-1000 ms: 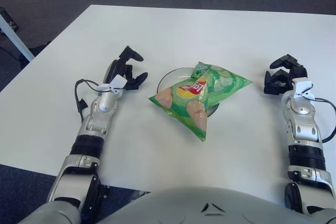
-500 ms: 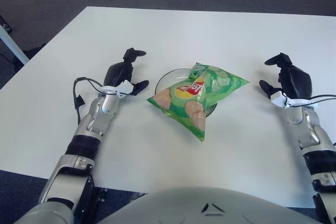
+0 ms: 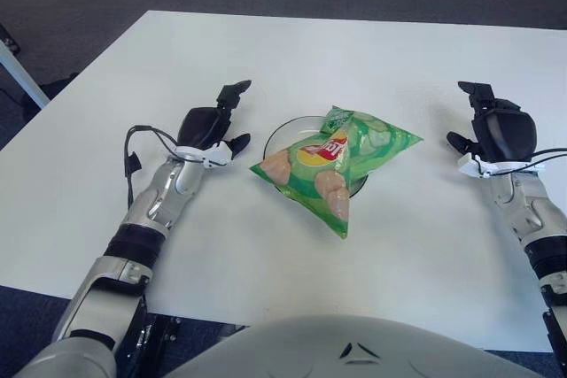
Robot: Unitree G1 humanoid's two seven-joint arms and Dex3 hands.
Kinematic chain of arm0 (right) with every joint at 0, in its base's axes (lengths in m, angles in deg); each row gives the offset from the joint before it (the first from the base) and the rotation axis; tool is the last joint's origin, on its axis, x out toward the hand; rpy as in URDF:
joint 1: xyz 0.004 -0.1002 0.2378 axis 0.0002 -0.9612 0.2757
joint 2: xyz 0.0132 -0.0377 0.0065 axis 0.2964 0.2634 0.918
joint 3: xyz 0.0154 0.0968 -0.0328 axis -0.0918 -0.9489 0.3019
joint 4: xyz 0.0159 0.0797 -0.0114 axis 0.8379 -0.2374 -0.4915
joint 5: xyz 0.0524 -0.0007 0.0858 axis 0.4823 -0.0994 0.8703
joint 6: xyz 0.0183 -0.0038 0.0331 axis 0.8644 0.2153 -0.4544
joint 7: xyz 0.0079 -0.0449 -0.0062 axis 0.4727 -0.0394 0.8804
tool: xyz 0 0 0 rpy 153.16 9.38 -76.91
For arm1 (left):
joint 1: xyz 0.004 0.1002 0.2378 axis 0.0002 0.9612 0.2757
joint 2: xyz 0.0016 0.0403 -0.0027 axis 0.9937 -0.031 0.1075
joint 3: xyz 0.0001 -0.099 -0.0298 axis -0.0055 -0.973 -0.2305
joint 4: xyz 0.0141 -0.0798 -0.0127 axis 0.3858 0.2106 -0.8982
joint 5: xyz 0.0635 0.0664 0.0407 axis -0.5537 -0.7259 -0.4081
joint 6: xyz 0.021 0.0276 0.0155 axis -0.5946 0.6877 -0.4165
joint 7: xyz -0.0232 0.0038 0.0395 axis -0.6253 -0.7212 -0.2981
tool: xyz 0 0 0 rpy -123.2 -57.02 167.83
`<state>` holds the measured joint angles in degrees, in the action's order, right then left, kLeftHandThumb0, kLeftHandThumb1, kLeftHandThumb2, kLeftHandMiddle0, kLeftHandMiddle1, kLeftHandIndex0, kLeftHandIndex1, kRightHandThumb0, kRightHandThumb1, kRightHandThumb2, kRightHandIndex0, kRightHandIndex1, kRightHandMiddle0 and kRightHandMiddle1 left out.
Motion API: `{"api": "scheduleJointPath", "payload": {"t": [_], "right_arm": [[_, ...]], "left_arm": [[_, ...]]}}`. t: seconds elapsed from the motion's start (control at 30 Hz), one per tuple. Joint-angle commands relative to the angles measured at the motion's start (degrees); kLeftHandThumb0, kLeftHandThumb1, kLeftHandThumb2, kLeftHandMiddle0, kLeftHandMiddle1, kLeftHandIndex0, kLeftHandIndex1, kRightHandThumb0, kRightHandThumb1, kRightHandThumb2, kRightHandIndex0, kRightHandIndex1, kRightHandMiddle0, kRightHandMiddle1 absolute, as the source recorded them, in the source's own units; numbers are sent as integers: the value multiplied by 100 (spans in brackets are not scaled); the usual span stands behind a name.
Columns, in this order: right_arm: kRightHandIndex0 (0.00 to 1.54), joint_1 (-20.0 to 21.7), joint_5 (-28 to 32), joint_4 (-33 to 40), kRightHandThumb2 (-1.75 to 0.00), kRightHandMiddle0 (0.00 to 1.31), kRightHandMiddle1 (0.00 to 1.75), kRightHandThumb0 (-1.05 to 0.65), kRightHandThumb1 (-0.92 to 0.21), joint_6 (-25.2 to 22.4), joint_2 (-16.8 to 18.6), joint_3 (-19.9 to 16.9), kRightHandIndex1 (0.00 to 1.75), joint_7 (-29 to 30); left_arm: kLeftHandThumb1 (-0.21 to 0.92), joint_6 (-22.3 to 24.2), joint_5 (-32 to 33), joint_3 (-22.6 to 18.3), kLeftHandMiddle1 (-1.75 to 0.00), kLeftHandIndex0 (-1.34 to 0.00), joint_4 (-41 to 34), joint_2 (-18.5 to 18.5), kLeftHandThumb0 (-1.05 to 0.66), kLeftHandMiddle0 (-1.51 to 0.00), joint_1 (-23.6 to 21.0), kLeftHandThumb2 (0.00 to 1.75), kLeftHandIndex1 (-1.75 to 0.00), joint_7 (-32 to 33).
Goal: Put the snack into the plate.
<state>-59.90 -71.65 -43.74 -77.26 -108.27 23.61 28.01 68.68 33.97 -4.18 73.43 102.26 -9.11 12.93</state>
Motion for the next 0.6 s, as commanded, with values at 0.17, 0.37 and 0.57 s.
{"api": "scheduleJointPath", "payload": {"t": [0.17, 0.37, 0.57], "right_arm": [[74, -438, -433, -372, -152, 0, 68, 53, -15, -249, 75, 555, 175, -62], [80, -412, -514, -356, -160, 0, 98, 57, -9, -353, 3, 668, 175, -135], [83, -443, -494, -229, -163, 0, 113, 58, -6, -540, -55, 711, 175, -363]], "left_arm": [[36, 346, -372, 436, -175, 0, 129, 174, -14, -109, 417, 133, -44, -280], [35, 312, -366, 526, -175, 0, 80, 280, -14, -112, 417, 136, -57, -336], [33, 291, -324, 571, -175, 0, 21, 321, -15, -117, 424, 142, -67, -376]]}}
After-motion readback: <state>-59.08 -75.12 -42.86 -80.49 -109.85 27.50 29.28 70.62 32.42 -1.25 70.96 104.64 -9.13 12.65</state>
